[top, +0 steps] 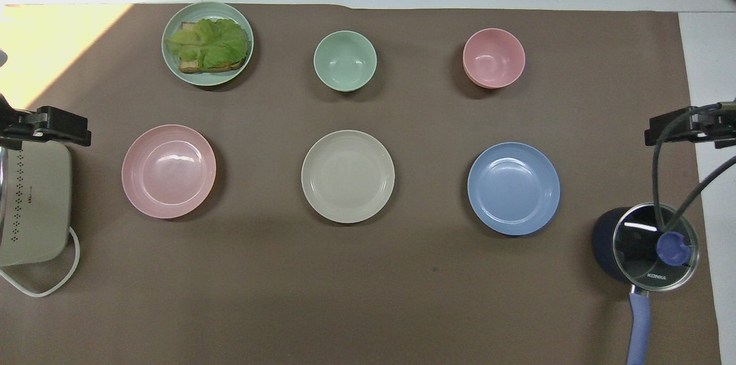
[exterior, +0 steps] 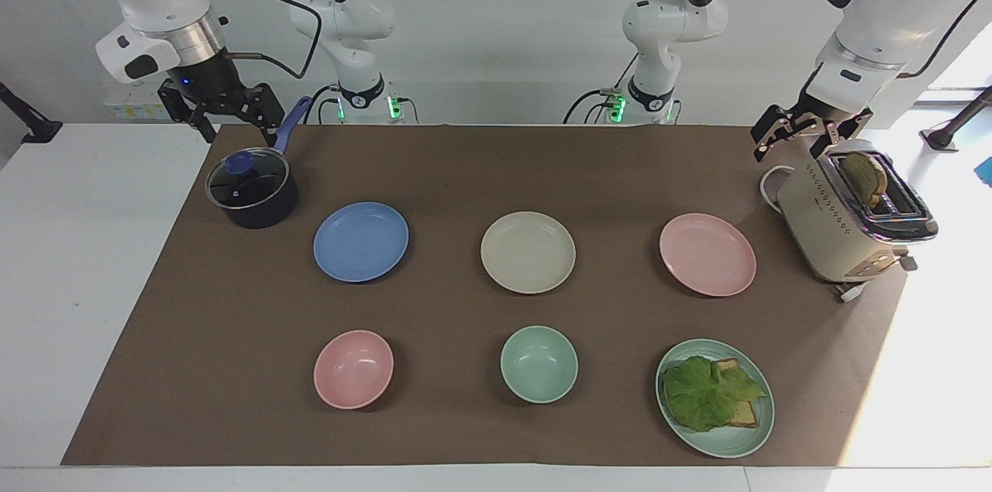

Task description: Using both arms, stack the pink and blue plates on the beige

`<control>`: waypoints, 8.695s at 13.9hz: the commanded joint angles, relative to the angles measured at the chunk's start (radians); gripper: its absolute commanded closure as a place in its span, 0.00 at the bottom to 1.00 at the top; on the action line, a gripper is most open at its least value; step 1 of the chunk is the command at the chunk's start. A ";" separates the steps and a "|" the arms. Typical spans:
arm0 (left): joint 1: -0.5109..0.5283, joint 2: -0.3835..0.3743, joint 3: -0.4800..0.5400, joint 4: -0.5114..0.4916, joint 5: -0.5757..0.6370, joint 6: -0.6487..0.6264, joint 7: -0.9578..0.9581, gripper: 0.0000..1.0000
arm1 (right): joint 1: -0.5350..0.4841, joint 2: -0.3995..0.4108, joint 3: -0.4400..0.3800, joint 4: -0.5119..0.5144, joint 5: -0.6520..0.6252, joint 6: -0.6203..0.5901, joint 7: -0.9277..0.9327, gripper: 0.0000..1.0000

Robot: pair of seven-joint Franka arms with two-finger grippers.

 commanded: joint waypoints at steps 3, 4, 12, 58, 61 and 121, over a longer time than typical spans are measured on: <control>0.003 -0.017 -0.002 -0.008 0.010 -0.022 -0.011 0.00 | -0.006 0.002 0.004 0.010 -0.002 -0.014 0.015 0.00; 0.005 -0.019 -0.002 -0.011 0.010 -0.020 -0.011 0.00 | -0.005 0.002 0.005 0.010 -0.002 -0.014 0.014 0.00; 0.030 -0.008 -0.002 -0.282 0.010 0.237 -0.003 0.00 | -0.008 0.002 0.001 0.009 -0.002 -0.016 0.011 0.00; -0.362 0.202 -0.068 -0.422 -0.266 0.612 -0.494 0.00 | -0.009 0.002 -0.001 0.007 -0.003 -0.019 0.011 0.00; -0.308 0.204 -0.060 -0.388 -0.191 0.601 -0.465 0.00 | -0.009 0.000 -0.003 0.009 -0.003 -0.017 0.011 0.00; 0.056 0.072 -0.058 0.041 0.015 0.051 0.057 0.00 | 0.415 0.138 0.016 -0.554 0.282 0.891 0.395 1.00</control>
